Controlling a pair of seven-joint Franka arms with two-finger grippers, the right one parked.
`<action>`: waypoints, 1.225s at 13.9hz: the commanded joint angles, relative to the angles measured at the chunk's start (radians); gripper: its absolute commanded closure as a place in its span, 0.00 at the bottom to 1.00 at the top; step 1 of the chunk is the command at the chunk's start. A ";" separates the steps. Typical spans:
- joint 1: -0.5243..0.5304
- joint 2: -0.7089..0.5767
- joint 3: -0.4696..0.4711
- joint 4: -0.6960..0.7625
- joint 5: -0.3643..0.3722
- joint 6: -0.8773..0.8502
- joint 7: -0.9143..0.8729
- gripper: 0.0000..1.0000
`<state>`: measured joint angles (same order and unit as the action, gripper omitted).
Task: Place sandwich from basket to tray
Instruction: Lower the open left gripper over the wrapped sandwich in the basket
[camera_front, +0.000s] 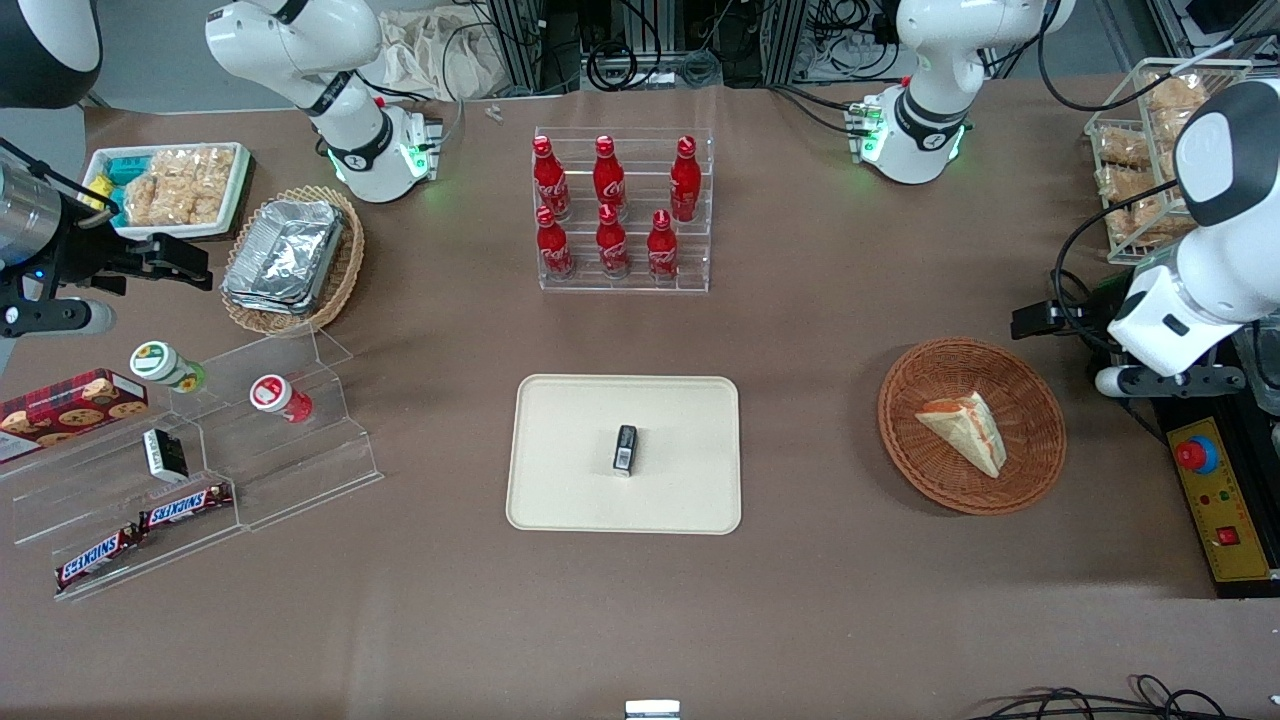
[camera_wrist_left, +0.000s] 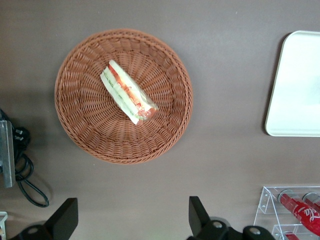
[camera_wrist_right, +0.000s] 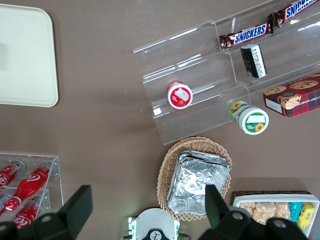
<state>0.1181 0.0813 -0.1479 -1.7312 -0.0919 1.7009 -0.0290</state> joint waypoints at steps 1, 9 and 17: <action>0.000 0.014 -0.001 0.035 0.000 -0.030 0.015 0.01; 0.008 0.015 0.004 -0.115 0.015 0.149 -0.084 0.01; 0.009 -0.006 0.042 -0.395 0.027 0.502 -0.219 0.01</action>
<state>0.1216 0.1124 -0.1002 -2.0552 -0.0808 2.1388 -0.1735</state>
